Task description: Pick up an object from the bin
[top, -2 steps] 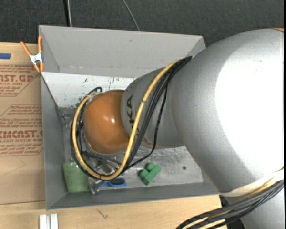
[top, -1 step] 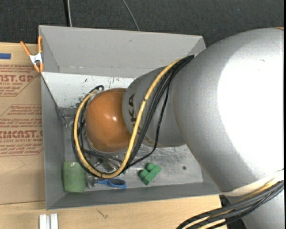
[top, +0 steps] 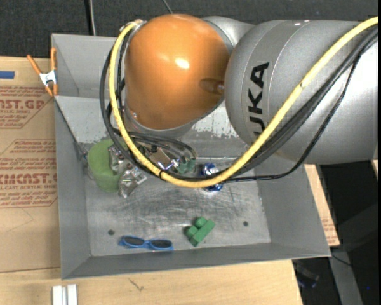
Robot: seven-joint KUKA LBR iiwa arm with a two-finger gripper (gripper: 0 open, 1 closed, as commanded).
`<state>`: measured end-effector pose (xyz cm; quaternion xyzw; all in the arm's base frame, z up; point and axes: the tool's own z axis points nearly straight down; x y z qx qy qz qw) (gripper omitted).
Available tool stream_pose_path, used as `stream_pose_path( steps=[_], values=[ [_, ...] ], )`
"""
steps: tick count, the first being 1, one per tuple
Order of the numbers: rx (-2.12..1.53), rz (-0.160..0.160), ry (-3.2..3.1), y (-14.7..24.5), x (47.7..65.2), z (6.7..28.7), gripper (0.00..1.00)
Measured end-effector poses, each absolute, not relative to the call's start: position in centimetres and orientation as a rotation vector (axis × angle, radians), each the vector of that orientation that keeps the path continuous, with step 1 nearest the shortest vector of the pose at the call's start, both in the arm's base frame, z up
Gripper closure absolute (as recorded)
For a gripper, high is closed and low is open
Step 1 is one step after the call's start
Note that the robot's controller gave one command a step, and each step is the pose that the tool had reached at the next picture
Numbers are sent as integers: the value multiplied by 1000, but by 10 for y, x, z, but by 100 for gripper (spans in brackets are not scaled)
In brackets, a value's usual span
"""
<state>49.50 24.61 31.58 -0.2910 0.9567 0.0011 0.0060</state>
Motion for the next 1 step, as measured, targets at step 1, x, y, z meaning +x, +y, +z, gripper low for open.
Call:
stream_pose_path(
  steps=[1],
  values=[
    [-943,0,2999,220,503,258,100]
  ],
)
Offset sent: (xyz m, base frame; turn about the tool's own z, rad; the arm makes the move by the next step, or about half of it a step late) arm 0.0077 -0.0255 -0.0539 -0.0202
